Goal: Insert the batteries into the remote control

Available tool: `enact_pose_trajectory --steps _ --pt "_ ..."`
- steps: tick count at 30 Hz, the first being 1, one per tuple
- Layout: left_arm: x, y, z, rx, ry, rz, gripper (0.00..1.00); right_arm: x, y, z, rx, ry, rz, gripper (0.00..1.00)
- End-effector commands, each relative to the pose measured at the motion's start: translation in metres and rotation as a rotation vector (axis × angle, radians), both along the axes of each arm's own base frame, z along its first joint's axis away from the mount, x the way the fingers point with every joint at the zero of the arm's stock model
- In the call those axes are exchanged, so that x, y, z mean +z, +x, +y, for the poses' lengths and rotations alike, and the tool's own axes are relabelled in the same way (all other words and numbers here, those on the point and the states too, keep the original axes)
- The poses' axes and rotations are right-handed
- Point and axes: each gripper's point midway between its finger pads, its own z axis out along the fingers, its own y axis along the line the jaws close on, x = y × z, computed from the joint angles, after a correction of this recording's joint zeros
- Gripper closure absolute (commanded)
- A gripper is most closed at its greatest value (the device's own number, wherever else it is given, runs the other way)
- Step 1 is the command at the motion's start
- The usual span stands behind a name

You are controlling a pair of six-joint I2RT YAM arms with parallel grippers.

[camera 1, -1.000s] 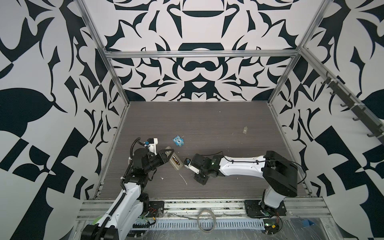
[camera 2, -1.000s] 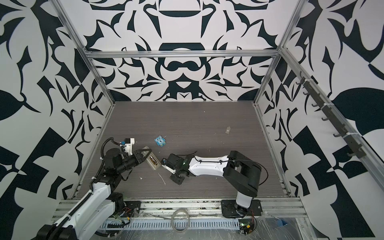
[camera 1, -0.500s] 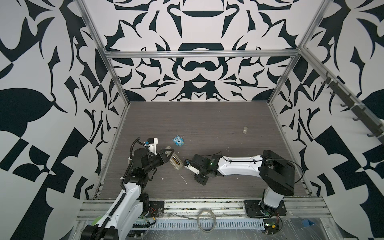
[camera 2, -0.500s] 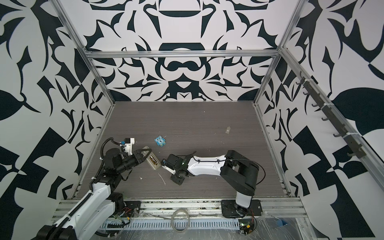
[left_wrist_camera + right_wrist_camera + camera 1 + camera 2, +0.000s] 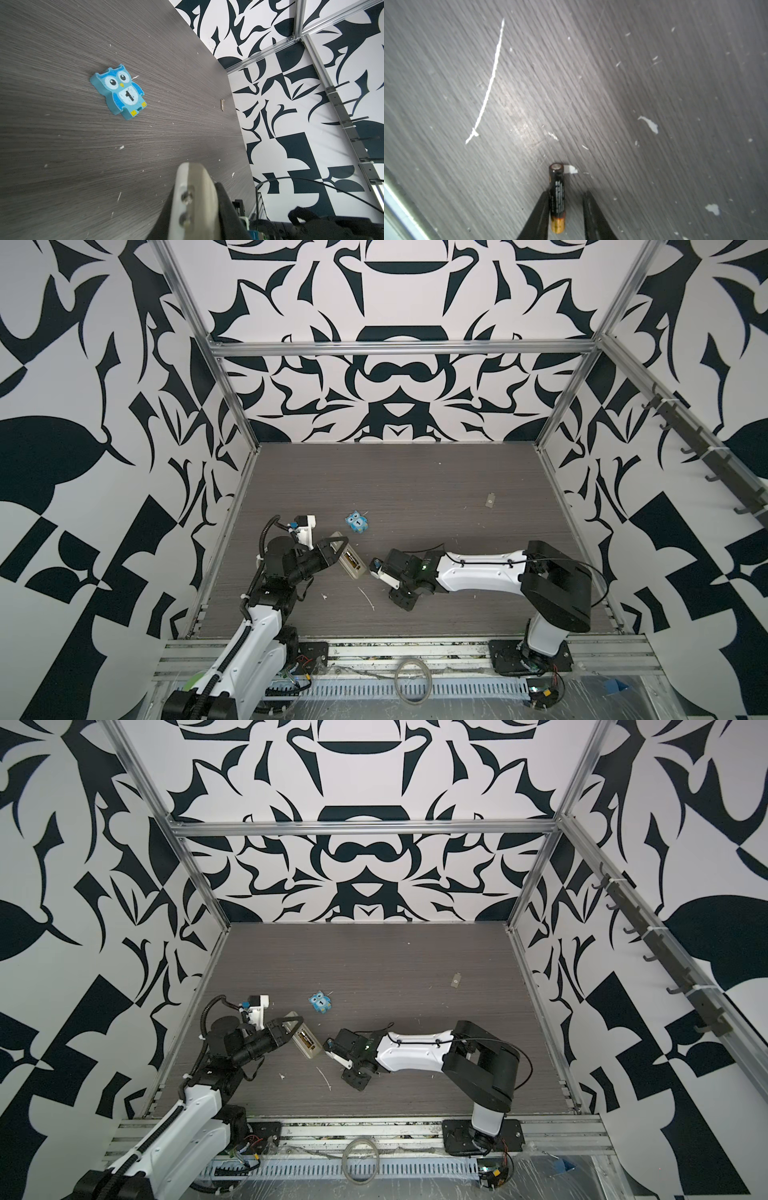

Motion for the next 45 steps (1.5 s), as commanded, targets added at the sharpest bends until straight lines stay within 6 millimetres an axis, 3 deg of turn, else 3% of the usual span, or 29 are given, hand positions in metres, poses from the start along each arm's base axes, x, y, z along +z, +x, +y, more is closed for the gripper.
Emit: enact_pose_trajectory --steps 1,12,21,29,36,45 --pt "0.004 -0.002 -0.002 -0.016 -0.006 -0.032 1.00 0.003 -0.007 -0.010 -0.007 -0.014 0.024 0.69" --pt "0.003 -0.002 -0.001 -0.016 -0.003 -0.027 1.00 0.001 -0.011 -0.013 0.007 -0.023 0.035 0.70" --pt "0.000 -0.001 -0.001 -0.015 0.001 -0.020 1.00 -0.002 -0.016 -0.013 0.026 -0.030 0.049 0.86" --pt "0.000 -0.001 -0.002 -0.016 -0.005 -0.020 1.00 0.002 -0.014 -0.014 0.026 -0.023 0.028 0.93" --pt "0.002 -0.001 -0.003 -0.021 -0.014 -0.026 1.00 0.039 -0.013 0.002 0.041 0.114 -0.002 1.00" --pt "0.005 -0.003 -0.006 -0.037 -0.031 -0.039 1.00 0.092 -0.004 0.025 0.038 0.228 -0.045 1.00"
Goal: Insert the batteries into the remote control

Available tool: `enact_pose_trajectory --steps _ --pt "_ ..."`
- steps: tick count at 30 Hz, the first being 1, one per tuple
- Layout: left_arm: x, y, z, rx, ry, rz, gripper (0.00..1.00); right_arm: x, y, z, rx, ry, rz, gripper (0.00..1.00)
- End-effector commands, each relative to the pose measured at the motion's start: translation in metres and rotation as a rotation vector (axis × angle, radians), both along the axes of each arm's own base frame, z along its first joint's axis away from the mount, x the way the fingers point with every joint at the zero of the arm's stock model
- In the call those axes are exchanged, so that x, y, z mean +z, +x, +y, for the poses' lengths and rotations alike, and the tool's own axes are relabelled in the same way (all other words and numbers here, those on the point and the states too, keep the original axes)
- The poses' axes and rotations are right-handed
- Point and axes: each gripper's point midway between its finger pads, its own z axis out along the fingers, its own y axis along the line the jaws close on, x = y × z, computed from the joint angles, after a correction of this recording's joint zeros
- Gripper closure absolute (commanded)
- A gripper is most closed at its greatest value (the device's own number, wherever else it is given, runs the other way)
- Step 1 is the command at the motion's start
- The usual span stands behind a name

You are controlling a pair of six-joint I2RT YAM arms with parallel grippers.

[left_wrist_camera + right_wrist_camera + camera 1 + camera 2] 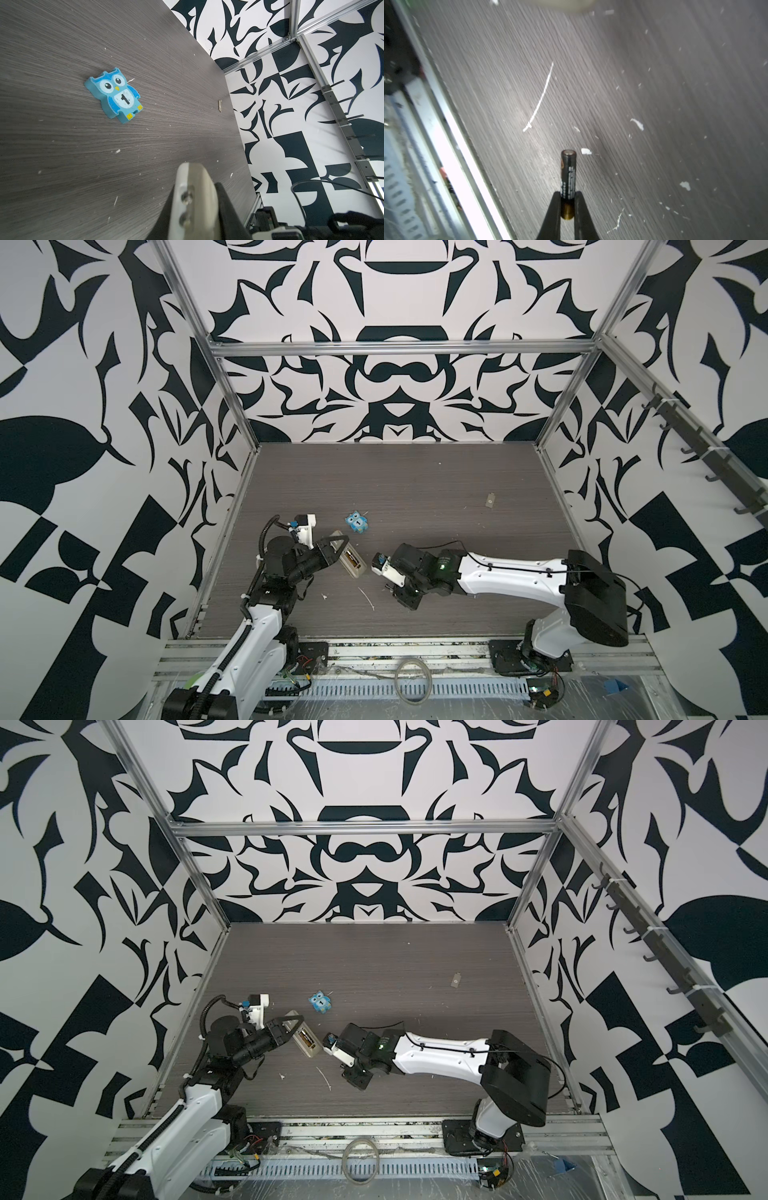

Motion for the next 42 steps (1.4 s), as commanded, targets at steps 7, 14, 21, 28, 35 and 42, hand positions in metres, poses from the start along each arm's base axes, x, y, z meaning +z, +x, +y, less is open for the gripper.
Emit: enact_pose_trajectory --steps 7,14,21,28,35,42 --pt "0.006 -0.011 -0.012 -0.077 -0.038 -0.041 1.00 0.074 0.014 0.039 -0.020 0.147 -0.044 1.00" --pt "0.004 -0.013 -0.017 -0.100 -0.043 -0.043 1.00 0.093 0.016 0.063 -0.006 0.231 -0.034 1.00" --pt "0.004 -0.014 -0.019 -0.113 -0.051 -0.040 1.00 0.097 0.021 0.072 -0.030 0.239 -0.037 1.00" --pt "0.003 -0.013 -0.019 -0.105 -0.057 -0.038 1.00 0.094 0.031 0.075 -0.069 0.212 -0.049 1.00" --pt "0.001 -0.013 -0.019 -0.099 -0.057 -0.037 1.00 0.096 0.036 0.080 -0.098 0.216 -0.055 1.00" --pt "0.000 -0.012 -0.018 -0.094 -0.056 -0.032 1.00 0.091 0.039 0.084 -0.107 0.196 -0.044 1.00"
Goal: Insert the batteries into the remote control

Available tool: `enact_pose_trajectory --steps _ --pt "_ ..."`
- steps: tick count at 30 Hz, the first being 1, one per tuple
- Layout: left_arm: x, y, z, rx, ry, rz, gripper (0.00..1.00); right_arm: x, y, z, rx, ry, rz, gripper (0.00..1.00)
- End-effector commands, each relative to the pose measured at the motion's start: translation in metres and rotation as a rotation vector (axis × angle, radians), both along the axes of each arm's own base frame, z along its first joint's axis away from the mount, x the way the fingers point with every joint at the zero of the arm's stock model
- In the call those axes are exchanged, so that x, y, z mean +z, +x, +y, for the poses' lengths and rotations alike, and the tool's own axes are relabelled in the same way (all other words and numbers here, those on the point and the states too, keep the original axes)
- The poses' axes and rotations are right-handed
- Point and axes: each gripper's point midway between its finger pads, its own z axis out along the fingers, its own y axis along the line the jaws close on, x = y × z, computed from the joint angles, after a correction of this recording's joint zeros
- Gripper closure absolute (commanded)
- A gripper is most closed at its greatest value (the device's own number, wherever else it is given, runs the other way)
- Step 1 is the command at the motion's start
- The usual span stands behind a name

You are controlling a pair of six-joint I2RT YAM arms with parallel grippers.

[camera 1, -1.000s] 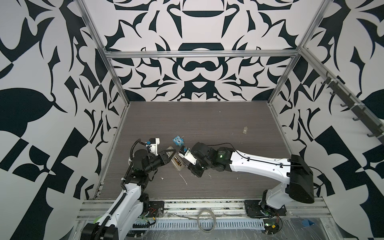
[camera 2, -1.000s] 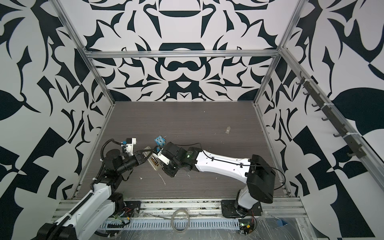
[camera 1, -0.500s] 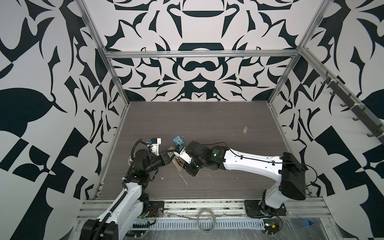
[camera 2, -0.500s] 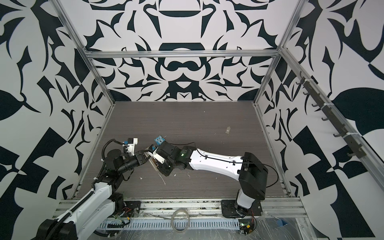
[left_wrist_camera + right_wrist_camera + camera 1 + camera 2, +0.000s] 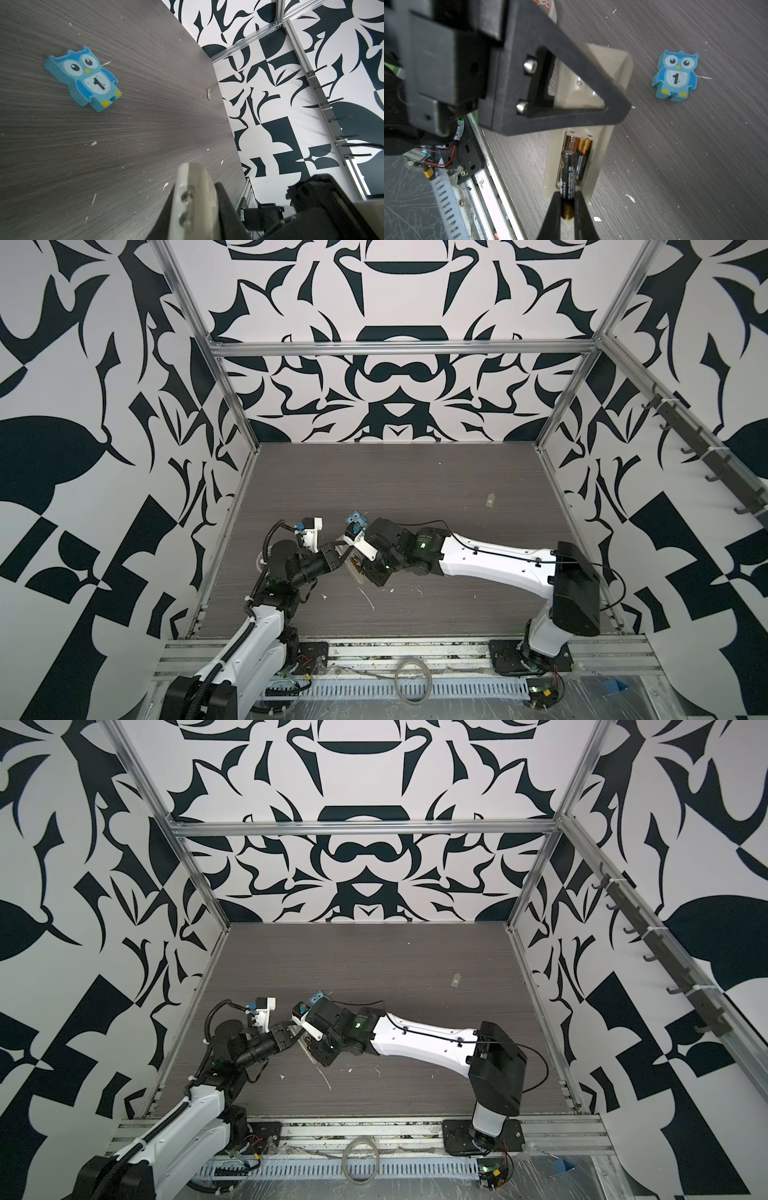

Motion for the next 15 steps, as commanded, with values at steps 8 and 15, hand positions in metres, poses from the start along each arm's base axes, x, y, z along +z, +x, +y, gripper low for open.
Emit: enact_pose_trajectory --steps 8,15 --pt "0.003 0.000 -0.001 0.001 -0.009 -0.022 1.00 0.014 0.005 0.006 -0.026 0.009 -0.012 1.00" --pt "0.001 0.002 0.001 0.017 -0.007 -0.015 1.00 0.006 0.006 0.007 -0.025 -0.022 -0.009 1.00"
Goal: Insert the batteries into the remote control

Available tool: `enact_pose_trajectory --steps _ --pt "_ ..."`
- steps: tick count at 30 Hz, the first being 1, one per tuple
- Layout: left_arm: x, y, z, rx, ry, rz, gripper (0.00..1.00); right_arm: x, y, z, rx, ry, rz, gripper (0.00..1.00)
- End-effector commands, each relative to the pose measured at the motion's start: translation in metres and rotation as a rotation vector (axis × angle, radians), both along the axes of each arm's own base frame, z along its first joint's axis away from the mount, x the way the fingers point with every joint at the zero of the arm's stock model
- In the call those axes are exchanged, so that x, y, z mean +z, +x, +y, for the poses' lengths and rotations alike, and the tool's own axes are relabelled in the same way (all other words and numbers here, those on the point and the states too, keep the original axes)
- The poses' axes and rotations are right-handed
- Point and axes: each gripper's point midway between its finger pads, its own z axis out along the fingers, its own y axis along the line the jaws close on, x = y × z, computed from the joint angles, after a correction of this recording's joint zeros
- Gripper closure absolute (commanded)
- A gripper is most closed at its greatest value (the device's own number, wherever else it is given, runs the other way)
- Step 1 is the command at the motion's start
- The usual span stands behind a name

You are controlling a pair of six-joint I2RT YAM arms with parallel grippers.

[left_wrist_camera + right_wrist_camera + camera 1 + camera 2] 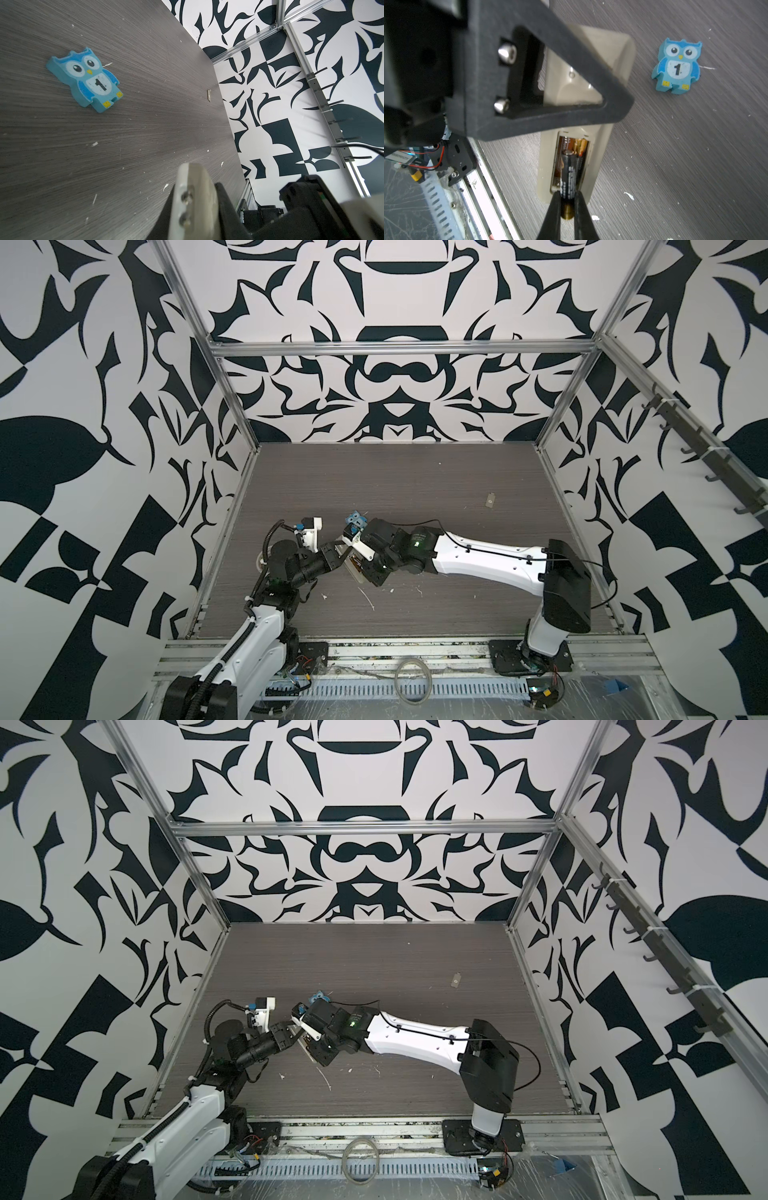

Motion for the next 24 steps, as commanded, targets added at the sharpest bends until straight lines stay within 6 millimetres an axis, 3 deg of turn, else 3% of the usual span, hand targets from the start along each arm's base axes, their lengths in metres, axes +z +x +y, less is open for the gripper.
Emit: enact_pose_trajectory --steps 1,18,24 --pt "0.0018 0.0008 0.0002 0.007 -0.005 -0.021 1.00 0.0176 0.0035 0.0074 -0.011 0.028 -0.022 1.00" --pt "0.0016 -0.0007 0.0001 0.005 -0.009 -0.019 1.00 0.0128 0.0031 0.0159 0.001 0.017 0.001 1.00" --pt "0.0025 -0.0011 -0.0005 0.001 -0.015 -0.022 1.00 0.0136 0.0029 0.0170 0.005 0.018 0.004 0.88"
